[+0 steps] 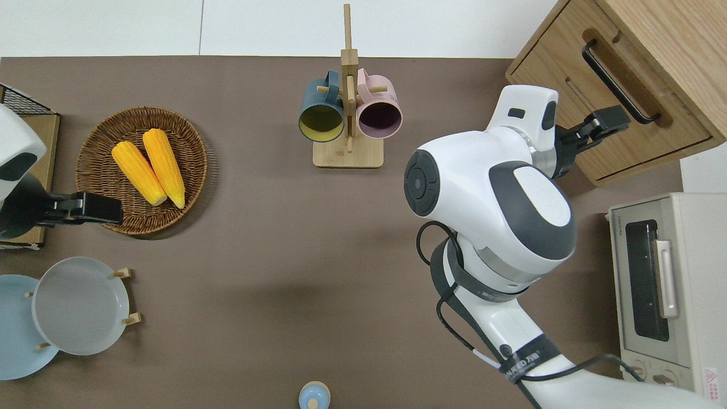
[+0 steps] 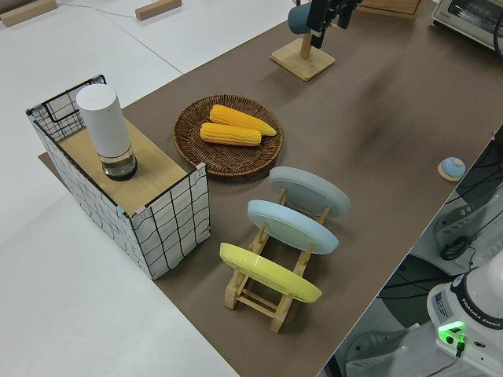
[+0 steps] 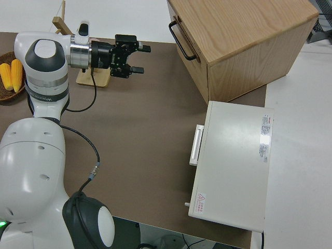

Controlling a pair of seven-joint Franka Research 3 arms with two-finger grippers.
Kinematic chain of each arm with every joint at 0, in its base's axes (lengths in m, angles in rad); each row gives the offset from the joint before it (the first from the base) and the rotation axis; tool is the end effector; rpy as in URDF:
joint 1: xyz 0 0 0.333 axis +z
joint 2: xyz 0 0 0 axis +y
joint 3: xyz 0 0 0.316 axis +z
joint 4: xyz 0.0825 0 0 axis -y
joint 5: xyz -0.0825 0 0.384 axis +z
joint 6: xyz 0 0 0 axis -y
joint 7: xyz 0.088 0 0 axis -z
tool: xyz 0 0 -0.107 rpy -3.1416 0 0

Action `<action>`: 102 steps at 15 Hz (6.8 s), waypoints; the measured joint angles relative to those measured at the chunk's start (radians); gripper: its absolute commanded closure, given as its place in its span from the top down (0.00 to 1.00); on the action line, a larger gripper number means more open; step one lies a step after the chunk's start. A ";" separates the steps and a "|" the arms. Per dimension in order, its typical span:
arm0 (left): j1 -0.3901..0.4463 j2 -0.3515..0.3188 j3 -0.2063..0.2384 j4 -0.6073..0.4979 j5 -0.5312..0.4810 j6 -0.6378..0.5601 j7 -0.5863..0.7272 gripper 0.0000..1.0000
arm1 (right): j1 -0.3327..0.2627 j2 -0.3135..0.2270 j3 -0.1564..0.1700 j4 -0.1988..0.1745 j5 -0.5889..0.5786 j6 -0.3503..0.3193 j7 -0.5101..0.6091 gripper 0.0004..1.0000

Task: Slide drawer open with right arm
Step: 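Raise the right arm and reach the right gripper toward the black drawer handle, then close the right gripper around the black drawer handle, then pull the handle with the right gripper toward the robot, sliding the drawer out, then open the right gripper and release the drawer handle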

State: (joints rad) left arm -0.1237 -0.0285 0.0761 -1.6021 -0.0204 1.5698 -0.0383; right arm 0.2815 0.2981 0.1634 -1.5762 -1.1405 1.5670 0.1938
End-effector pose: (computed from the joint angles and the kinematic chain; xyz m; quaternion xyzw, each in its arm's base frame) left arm 0.5446 -0.0275 0.6253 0.9999 -0.0047 -0.0024 0.0112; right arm 0.6176 0.1723 0.5034 0.8283 0.1848 0.0405 0.5274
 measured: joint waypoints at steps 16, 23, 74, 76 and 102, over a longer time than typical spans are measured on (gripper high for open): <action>0.000 0.000 0.000 0.000 0.000 0.000 0.000 1.00 | 0.003 0.133 -0.087 -0.003 -0.260 0.133 0.212 0.96; 0.000 0.000 0.000 0.000 0.000 0.000 0.000 1.00 | -0.004 0.139 -0.168 -0.002 -0.297 0.278 0.214 0.96; 0.000 0.000 0.000 0.000 0.000 0.000 0.000 1.00 | 0.089 0.156 0.059 0.036 -0.171 -0.073 0.269 0.00; 0.000 0.000 0.000 0.000 0.000 0.000 0.000 1.00 | 0.099 0.156 0.067 0.040 -0.158 -0.090 0.270 0.00; 0.000 0.000 0.000 0.000 0.000 0.000 0.000 1.00 | 0.186 0.152 0.138 0.115 -0.045 -0.210 0.308 0.99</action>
State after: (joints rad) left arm -0.1237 -0.0285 0.0761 -1.6021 -0.0204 1.5698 -0.0383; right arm 0.4677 0.4500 0.3010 -1.4617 -1.1854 1.3570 0.5019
